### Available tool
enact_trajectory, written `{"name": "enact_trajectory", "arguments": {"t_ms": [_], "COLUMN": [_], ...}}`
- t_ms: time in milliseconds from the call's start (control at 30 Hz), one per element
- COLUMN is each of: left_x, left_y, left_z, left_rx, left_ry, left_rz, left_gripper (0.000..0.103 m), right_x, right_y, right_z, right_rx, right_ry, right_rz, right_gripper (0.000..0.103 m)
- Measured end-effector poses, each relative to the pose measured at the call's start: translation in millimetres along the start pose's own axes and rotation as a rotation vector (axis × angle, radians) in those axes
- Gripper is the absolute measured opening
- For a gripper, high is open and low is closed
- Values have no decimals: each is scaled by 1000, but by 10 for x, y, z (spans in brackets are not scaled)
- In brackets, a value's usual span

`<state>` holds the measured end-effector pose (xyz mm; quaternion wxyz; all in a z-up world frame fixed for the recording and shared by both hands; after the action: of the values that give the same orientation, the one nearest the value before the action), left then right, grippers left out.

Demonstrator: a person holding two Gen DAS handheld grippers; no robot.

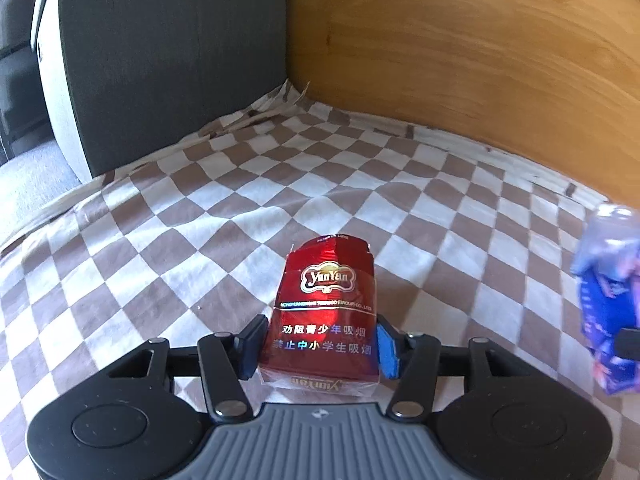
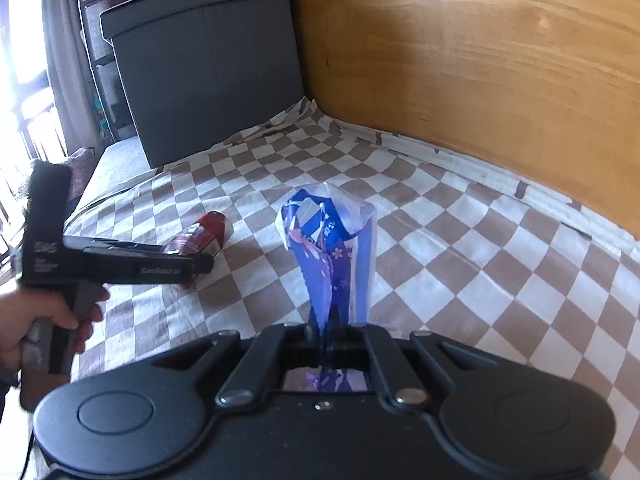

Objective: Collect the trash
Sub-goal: 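Grasp the blue snack bag with right tool while left tool grasps red Yunyan pack, then carry the held snack bag and cigarette pack over the yellow wastebasket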

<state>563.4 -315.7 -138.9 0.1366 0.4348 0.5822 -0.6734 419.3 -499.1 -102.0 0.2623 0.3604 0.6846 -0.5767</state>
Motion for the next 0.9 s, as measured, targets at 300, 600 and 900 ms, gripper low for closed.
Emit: {"name": "enact_trajectory", "arguments": {"t_ms": [300, 600, 900], "left_x": [155, 357, 585], "left_y": [-542, -1014, -1491], "left_z": [-11, -203, -430], "left_rx": [7, -3, -46], "left_ry": [-26, -61, -107], "left_rz": [39, 67, 96], "left_gripper": [56, 56, 56], "right_x": [6, 69, 166], "right_y": [-77, -262, -516], "right_z": [-95, -308, -665], "right_rx": [31, 46, 29], "right_ry": [10, -7, -42], "right_rz": [5, 22, 35], "right_gripper": [2, 2, 2]}}
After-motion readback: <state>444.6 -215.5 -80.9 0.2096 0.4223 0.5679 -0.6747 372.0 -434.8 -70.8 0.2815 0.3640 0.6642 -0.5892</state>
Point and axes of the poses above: each gripper's, at about its wrist camera, not at the fingertips, and y roughly the way its jaws point, z to its right, x to its underside, the point moved 1 cm from there along y, roughly the way its jaws point, and after that the axes turned 5 degrees about -x, right-handed, at the moved point
